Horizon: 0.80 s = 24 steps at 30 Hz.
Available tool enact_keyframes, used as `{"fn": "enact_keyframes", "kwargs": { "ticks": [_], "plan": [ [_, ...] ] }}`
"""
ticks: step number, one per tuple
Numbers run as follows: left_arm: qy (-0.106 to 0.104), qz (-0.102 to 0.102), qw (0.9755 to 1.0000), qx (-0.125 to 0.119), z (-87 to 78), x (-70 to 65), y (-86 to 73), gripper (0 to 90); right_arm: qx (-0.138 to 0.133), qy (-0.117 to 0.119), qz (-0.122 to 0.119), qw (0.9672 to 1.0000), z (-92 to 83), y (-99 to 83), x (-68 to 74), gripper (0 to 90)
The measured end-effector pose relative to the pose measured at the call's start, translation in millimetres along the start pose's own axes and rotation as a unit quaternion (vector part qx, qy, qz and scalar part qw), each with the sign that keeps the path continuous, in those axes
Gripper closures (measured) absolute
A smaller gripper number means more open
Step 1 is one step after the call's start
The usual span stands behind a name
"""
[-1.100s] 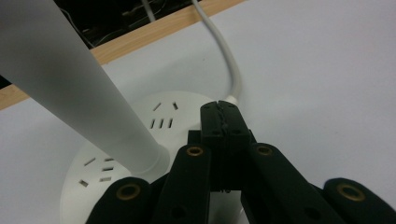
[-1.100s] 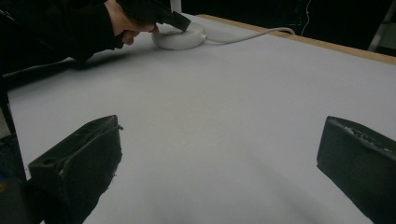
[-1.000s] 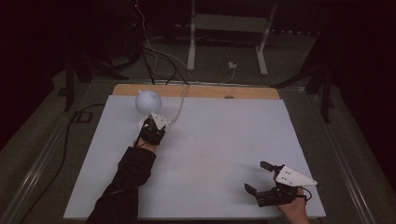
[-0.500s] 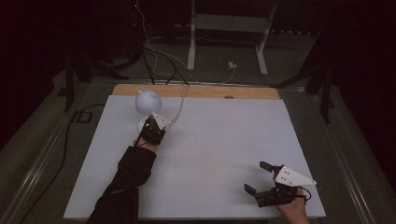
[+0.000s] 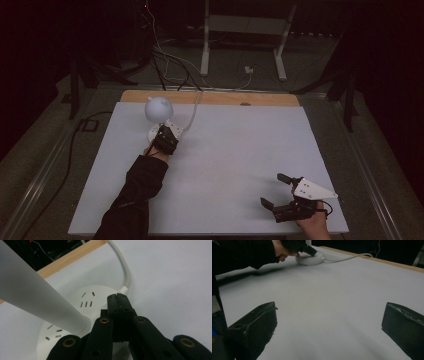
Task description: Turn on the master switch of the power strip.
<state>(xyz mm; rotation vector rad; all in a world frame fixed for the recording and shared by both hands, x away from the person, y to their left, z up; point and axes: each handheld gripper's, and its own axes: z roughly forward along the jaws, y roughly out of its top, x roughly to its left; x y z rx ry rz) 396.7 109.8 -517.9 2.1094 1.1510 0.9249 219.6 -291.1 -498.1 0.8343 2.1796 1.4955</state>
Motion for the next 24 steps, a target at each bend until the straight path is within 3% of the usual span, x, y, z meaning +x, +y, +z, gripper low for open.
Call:
{"fn": "enact_keyframes", "kwargs": {
  "ticks": [4, 12, 18, 24],
  "plan": [
    [-0.004, -0.002, 1.0000, 0.000, 0.3, 1.3, -0.3, 90.0, 0.000, 0.002, 0.000, 1.0000, 0.1, 0.1, 0.3, 0.0],
    [-0.009, 0.014, 0.9998, 0.011, 1.6, 1.2, 1.8, 90.0, 0.001, 0.005, -0.001, 1.0000, 0.8, 0.0, 1.1, 0.0],
    [-0.012, 0.006, 0.9999, 0.008, 1.4, 2.4, 1.3, 90.0, 0.001, 0.004, -0.001, 1.0000, 0.6, 0.0, 0.9, 0.0],
    [0.000, 0.017, 0.9998, 0.005, 0.3, -0.1, 2.7, 90.0, -0.001, 0.002, 0.000, 1.0000, -0.1, 0.2, 0.0, 0.0]
  ]
}}
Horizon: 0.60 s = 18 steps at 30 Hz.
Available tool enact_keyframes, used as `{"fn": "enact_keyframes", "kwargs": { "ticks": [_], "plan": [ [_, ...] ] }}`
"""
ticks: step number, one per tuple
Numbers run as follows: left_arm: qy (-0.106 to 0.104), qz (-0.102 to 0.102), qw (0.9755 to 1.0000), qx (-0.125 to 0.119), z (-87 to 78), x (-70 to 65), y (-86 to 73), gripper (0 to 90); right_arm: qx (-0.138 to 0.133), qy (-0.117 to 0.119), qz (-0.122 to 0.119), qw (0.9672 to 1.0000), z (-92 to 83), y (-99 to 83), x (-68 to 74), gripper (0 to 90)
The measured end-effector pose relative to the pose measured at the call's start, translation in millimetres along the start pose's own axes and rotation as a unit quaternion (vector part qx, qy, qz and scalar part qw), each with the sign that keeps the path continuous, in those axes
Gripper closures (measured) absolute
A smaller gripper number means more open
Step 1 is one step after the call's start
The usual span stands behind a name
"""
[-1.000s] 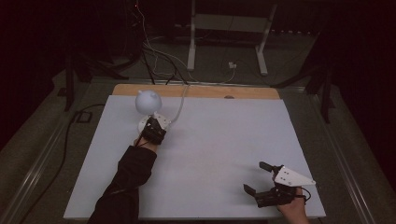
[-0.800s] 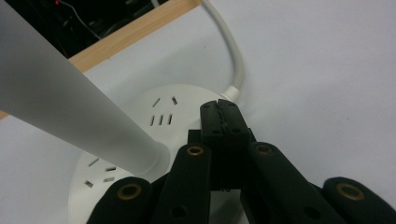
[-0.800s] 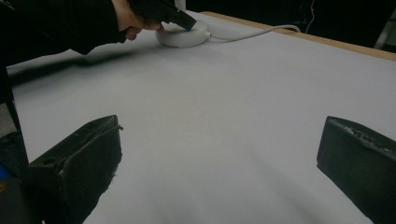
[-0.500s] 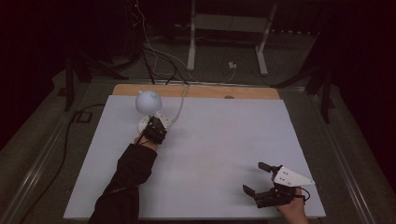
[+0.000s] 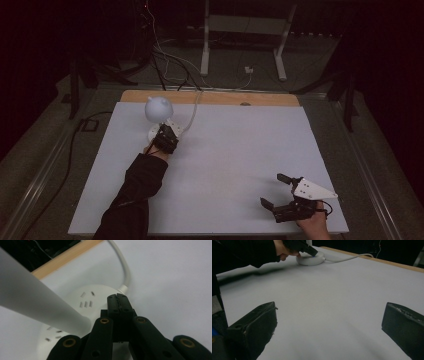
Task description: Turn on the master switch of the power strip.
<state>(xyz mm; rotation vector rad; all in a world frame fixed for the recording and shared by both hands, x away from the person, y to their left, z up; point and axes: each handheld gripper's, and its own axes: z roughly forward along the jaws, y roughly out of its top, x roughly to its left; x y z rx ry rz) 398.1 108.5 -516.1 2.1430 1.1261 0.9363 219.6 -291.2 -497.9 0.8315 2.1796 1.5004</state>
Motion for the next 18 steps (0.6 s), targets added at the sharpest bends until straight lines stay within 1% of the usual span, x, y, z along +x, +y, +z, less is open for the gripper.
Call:
{"fn": "enact_keyframes", "kwargs": {
  "ticks": [1, 2, 4, 5, 6, 9, 10, 11, 13, 14, 17, 18],
  "plan": [
    [0.000, 0.000, 1.0000, 0.000, 0.0, 0.0, 0.0, 90.0, 0.000, 0.000, 0.000, 1.0000, 0.0, 0.0, 0.0, 0.0],
    [0.005, -0.002, 1.0000, -0.005, -1.5, 0.3, 0.6, 90.0, 0.000, -0.001, 0.001, 1.0000, 0.0, -0.2, -0.5, 0.0],
    [-0.013, -0.015, 0.9998, -0.001, -3.2, 3.6, 2.1, 90.0, 0.000, -0.001, 0.002, 1.0000, 0.0, -0.4, -0.7, 0.0],
    [-0.010, -0.016, 0.9998, -0.002, -4.4, 4.1, 2.8, 90.0, 0.000, -0.001, 0.002, 1.0000, 0.0, -0.4, -0.7, 0.0],
    [-0.023, -0.026, 0.9994, -0.003, -7.1, 7.0, 4.2, 90.0, 0.001, -0.001, 0.002, 1.0000, 0.3, -0.6, -1.0, 0.0],
    [-0.023, -0.023, 0.9995, -0.005, -10.8, 9.2, 5.2, 90.0, -0.001, -0.002, 0.001, 1.0000, -0.4, -0.3, -0.8, 0.0],
    [-0.024, -0.028, 0.9993, -0.006, -12.6, 10.7, 5.5, 90.0, -0.002, -0.002, 0.001, 1.0000, -0.6, -0.2, -0.8, 0.0],
    [-0.030, -0.035, 0.9989, -0.009, -14.5, 12.8, 5.8, 90.0, -0.002, -0.002, 0.001, 1.0000, -0.6, -0.2, -0.8, 0.0],
    [-0.034, -0.037, 0.9986, -0.014, -18.7, 13.9, 6.8, 90.0, -0.002, -0.002, 0.001, 1.0000, -0.6, -0.1, -0.6, 0.0],
    [-0.043, -0.044, 0.9980, -0.017, -20.6, 14.0, 7.3, 90.0, -0.002, -0.002, 0.001, 1.0000, -0.5, 0.0, -0.4, 0.0],
    [-0.052, -0.042, 0.9976, -0.020, -26.7, 13.9, 9.2, 90.0, -0.001, -0.002, 0.001, 1.0000, -0.2, -0.2, -0.5, 0.0],
    [-0.049, -0.043, 0.9976, -0.023, -28.5, 13.0, 9.8, 90.0, -0.001, -0.002, 0.001, 1.0000, -0.3, -0.2, -0.7, 0.0]
  ]
}}
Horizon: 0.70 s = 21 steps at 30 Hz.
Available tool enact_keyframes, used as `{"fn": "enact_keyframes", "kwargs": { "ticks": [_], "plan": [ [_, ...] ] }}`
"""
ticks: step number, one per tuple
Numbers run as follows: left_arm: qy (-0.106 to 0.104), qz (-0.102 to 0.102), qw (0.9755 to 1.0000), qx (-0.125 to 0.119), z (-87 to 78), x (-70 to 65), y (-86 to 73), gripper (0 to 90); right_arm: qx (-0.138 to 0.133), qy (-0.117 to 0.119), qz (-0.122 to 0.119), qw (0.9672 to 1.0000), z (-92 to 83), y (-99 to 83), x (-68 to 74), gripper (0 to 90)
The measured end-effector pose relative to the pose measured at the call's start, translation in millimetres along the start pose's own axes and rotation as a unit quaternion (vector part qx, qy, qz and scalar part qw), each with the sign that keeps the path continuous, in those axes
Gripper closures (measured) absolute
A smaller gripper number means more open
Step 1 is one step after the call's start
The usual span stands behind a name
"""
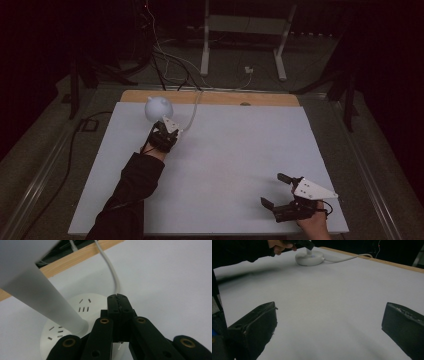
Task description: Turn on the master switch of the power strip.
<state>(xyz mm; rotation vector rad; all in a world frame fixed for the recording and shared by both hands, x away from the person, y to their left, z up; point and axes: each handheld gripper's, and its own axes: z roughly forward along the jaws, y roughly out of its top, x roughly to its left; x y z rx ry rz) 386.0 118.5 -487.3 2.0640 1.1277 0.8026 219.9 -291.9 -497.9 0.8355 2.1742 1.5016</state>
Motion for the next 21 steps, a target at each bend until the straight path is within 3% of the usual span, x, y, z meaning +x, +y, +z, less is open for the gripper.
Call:
{"fn": "enact_keyframes", "kwargs": {
  "ticks": [4, 6, 11, 14, 20, 21],
  "plan": [
    [-0.007, -0.014, 0.9998, -0.011, -6.1, 0.2, 3.5, 90.0, -0.001, 0.000, 0.000, 1.0000, -0.3, -0.1, -0.4, 0.0],
    [-0.017, -0.024, 0.9995, -0.013, -8.2, 0.6, 4.9, 84.8, 0.000, 0.000, 0.000, 1.0000, -0.3, -0.1, -0.4, 0.0],
    [-0.036, -0.026, 0.9990, -0.010, -12.7, -0.2, 6.8, 79.5, -0.001, -0.001, 0.001, 1.0000, -0.4, -0.1, -0.5, 0.0],
    [-0.042, -0.031, 0.9985, -0.013, -16.3, 0.9, 7.5, 69.6, -0.002, -0.001, 0.002, 1.0000, 0.0, -0.4, -0.8, 0.0],
    [-0.069, -0.037, 0.9969, -0.010, -20.7, 3.6, 6.2, 60.5, -0.003, -0.001, 0.001, 1.0000, 0.0, -0.2, -0.4, 0.0],
    [-0.070, -0.035, 0.9969, -0.007, -21.4, 3.1, 6.1, 51.0, -0.003, -0.002, 0.001, 1.0000, 0.1, -0.3, -0.6, 0.0]
  ]
}}
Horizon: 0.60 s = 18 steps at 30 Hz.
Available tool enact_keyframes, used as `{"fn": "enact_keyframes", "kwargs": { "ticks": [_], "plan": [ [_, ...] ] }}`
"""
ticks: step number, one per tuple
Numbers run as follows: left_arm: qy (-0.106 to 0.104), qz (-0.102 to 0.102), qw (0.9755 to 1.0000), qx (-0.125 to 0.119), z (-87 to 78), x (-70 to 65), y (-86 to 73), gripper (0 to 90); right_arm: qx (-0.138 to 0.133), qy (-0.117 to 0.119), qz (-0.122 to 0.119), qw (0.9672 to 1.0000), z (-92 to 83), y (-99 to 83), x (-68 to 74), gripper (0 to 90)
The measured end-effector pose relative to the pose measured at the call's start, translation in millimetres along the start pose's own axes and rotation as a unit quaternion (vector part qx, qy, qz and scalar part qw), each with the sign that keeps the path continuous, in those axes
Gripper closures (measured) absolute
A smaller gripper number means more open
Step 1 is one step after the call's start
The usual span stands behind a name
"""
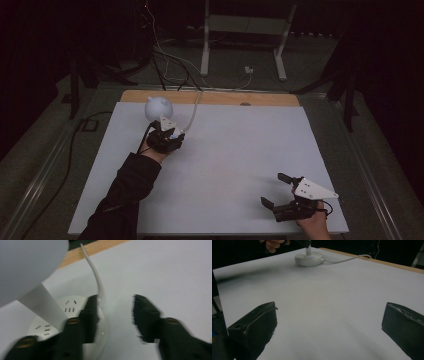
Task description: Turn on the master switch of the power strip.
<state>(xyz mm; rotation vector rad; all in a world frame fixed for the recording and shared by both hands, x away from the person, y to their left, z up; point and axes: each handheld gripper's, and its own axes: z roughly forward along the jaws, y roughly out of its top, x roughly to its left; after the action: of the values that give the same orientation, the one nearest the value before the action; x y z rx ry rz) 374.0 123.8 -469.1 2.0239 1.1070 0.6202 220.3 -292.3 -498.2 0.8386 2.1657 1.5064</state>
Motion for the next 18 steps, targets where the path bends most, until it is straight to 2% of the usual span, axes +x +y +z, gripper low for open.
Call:
{"fn": "enact_keyframes", "kwargs": {
  "ticks": [2, 3, 6, 7, 8, 9, 11, 14, 15, 18],
  "plan": [
    [-0.016, -0.001, 0.9999, 0.002, -1.1, -0.7, -0.8, 50.6, 0.000, 0.000, 0.000, 1.0000, 0.0, 0.0, 0.0, 0.0],
    [-0.016, 0.002, 0.9999, 0.003, -1.5, -1.9, -1.1, 47.5, 0.000, 0.000, 0.000, 1.0000, 0.0, 0.0, 0.1, 0.0],
    [-0.031, 0.006, 0.9994, 0.009, -2.9, -4.3, -1.4, 35.8, 0.000, 0.000, 0.000, 1.0000, 0.1, 0.1, 0.4, 0.0],
    [-0.041, 0.011, 0.9990, 0.015, -3.3, -4.5, -1.5, 25.5, 0.000, -0.001, 0.000, 1.0000, 0.2, 0.1, 0.4, 0.0],
    [-0.056, 0.011, 0.9981, 0.021, -3.0, -5.0, -1.5, 25.5, 0.000, -0.001, 0.000, 1.0000, 0.2, 0.1, 0.4, 0.0],
    [-0.064, 0.014, 0.9975, 0.027, -3.1, -5.5, -1.6, 17.9, 0.000, -0.001, 0.000, 1.0000, 0.2, 0.1, 0.4, 0.0],
    [-0.089, 0.019, 0.9954, 0.031, -3.9, -6.5, -2.2, 11.0, 0.000, 0.000, 0.000, 1.0000, 0.2, 0.0, 0.4, 0.0],
    [-0.110, 0.023, 0.9930, 0.037, -4.9, -7.3, -2.1, 1.4, 0.001, 0.000, 0.002, 1.0000, 0.5, -0.1, 0.3, 0.0],
    [-0.109, 0.026, 0.9930, 0.037, -5.6, -7.6, -1.9, 1.2, 0.000, -0.001, 0.001, 1.0000, 0.4, 0.0, 0.4, 0.0],
    [-0.128, 0.028, 0.9908, 0.034, -8.6, -6.9, -1.8, 0.2, 0.001, 0.000, 0.001, 1.0000, 0.3, 0.0, 0.7, 0.0]
  ]
}}
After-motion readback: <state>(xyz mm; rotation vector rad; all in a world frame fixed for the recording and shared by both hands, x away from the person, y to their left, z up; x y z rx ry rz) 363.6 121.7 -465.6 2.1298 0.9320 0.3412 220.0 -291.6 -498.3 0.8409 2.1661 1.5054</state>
